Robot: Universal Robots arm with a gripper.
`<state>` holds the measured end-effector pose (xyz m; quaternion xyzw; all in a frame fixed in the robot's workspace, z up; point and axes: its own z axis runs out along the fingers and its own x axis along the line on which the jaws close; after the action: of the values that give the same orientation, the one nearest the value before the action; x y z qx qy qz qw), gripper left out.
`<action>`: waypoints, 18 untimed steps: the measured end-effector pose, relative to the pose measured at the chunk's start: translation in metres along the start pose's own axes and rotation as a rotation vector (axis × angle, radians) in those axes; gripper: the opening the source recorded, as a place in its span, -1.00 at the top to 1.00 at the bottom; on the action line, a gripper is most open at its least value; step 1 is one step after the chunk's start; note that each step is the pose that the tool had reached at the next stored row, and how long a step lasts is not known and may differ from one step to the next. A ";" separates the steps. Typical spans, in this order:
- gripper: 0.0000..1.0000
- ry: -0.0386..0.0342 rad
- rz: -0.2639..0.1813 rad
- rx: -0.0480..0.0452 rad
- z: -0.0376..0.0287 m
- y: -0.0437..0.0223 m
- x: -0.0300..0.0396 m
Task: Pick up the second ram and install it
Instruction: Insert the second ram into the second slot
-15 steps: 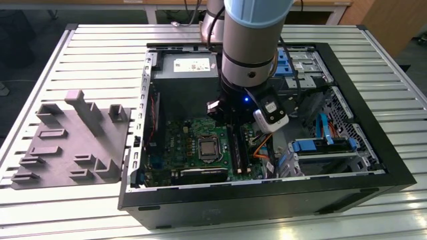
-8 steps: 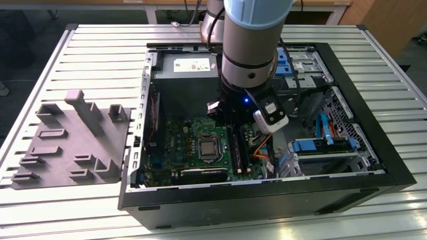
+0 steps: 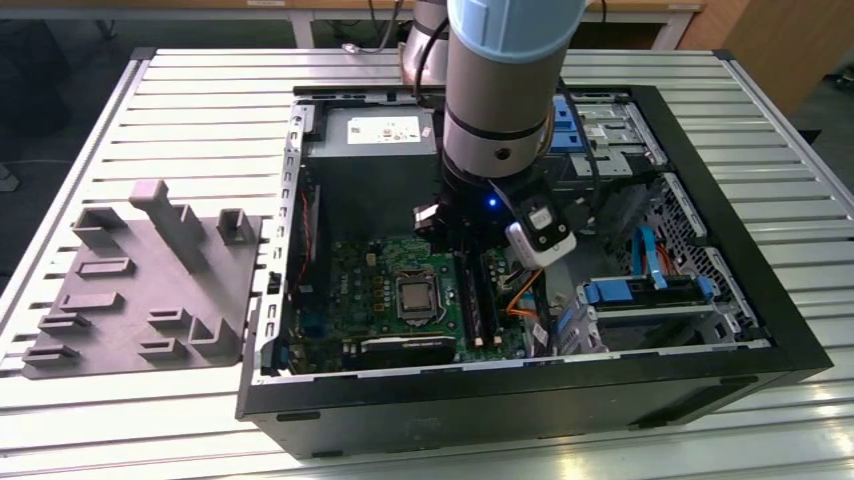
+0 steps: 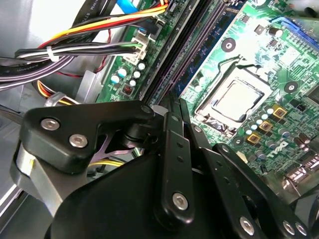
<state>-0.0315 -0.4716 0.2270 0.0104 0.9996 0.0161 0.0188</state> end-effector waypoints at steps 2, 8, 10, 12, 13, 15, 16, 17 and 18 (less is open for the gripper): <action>0.76 0.0001 0.000 0.0003 0.0004 0.0000 0.0000; 0.76 0.0001 0.000 0.0003 0.0018 -0.0001 0.0001; 0.76 0.0000 0.000 0.0000 0.0019 -0.0001 0.0001; 0.76 -0.0001 0.000 -0.0002 0.0020 -0.0004 0.0000; 0.76 0.0000 0.000 -0.0002 0.0020 -0.0006 0.0000; 0.76 0.0000 0.000 0.0001 0.0019 -0.0010 0.0000; 0.76 0.0000 0.000 0.0000 0.0019 -0.0010 0.0000; 0.76 0.0000 0.000 0.0001 0.0018 -0.0011 0.0000; 0.76 0.0000 0.000 0.0002 0.0018 -0.0011 0.0000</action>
<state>-0.0314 -0.4726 0.2252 0.0104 0.9996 0.0160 0.0188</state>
